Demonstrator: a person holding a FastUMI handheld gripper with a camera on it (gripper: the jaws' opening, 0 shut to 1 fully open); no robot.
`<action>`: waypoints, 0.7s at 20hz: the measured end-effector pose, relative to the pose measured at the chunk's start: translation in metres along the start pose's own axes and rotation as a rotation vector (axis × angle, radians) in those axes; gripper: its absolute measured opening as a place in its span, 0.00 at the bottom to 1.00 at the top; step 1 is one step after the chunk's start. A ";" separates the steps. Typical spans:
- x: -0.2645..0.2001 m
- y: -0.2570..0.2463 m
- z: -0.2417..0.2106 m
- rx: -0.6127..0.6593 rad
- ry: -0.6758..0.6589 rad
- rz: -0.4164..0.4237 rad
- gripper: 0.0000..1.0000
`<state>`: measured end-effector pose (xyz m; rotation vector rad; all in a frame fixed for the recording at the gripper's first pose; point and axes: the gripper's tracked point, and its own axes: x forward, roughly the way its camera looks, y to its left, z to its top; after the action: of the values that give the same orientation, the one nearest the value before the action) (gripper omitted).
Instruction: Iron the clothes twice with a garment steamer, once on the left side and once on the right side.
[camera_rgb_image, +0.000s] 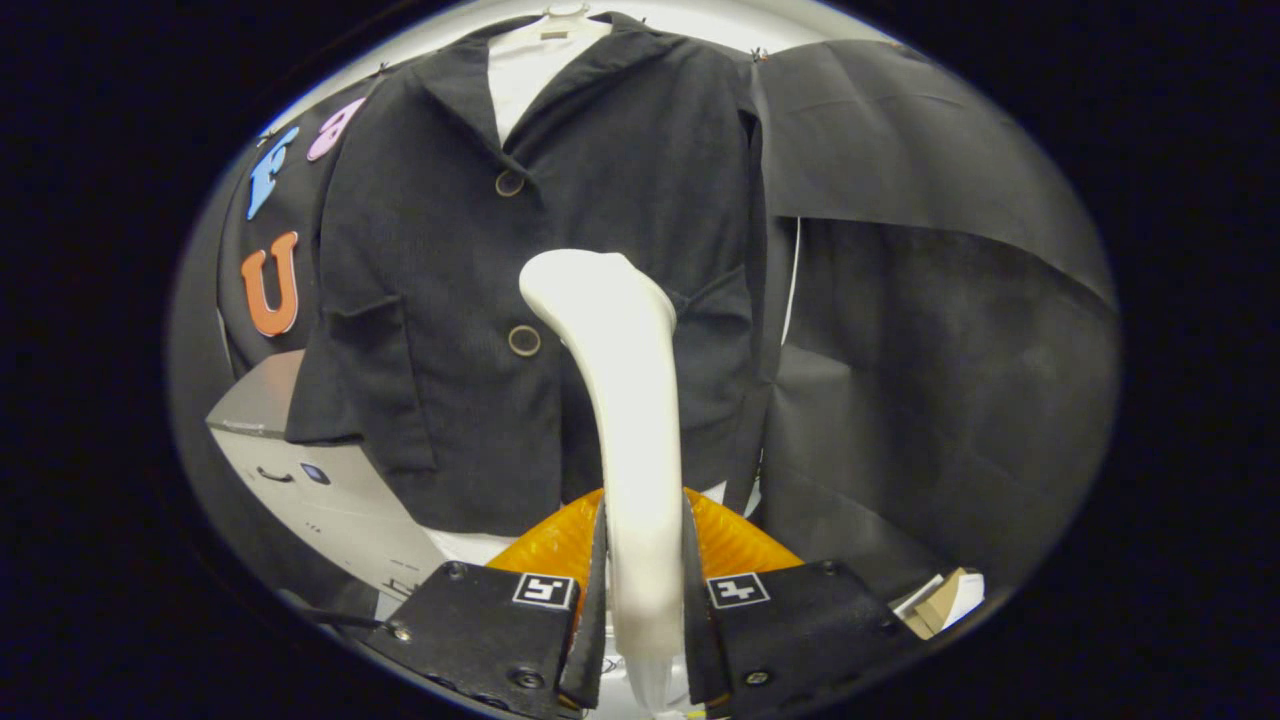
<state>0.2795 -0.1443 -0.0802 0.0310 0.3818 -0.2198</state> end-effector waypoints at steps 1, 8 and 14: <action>0.002 0.000 -0.006 0.001 0.012 0.000 0.35; 0.006 -0.003 -0.040 0.003 0.060 -0.006 0.35; 0.015 -0.003 -0.072 -0.003 0.110 -0.011 0.35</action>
<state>0.2666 -0.1455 -0.1523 0.0385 0.4922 -0.2289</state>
